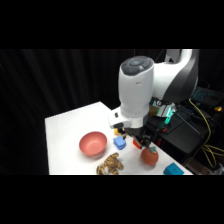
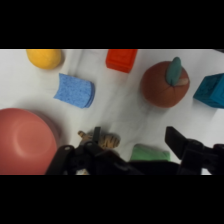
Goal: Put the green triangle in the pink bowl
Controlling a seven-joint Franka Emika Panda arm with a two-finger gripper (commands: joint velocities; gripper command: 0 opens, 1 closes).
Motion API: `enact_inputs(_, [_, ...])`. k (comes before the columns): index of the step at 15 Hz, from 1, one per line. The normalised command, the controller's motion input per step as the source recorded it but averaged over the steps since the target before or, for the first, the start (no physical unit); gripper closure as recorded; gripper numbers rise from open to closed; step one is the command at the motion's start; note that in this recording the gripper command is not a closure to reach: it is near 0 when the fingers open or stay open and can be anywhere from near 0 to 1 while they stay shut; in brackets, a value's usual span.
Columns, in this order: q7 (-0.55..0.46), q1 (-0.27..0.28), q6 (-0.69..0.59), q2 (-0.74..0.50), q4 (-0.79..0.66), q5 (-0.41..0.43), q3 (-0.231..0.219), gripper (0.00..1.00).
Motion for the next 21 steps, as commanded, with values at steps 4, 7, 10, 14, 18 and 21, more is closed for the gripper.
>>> enact_inputs(4, [-0.08,0.113,-0.06,0.50,0.52,-0.194,0.018,0.00])
enact_inputs(7, [-0.18,0.089,-0.11,0.55,0.69,-0.169,-0.032,0.00])
enact_inputs(10, [-0.22,0.068,-0.19,0.44,0.69,-0.083,-0.050,0.00])
enact_inputs(14, [-0.17,0.089,-0.20,0.34,0.60,-0.019,-0.038,0.00])
enact_inputs(18, [-0.12,0.093,-0.13,0.21,0.37,0.029,-0.015,0.00])
enact_inputs(21, [-0.14,0.042,-0.05,0.10,0.12,0.045,-0.009,0.00])
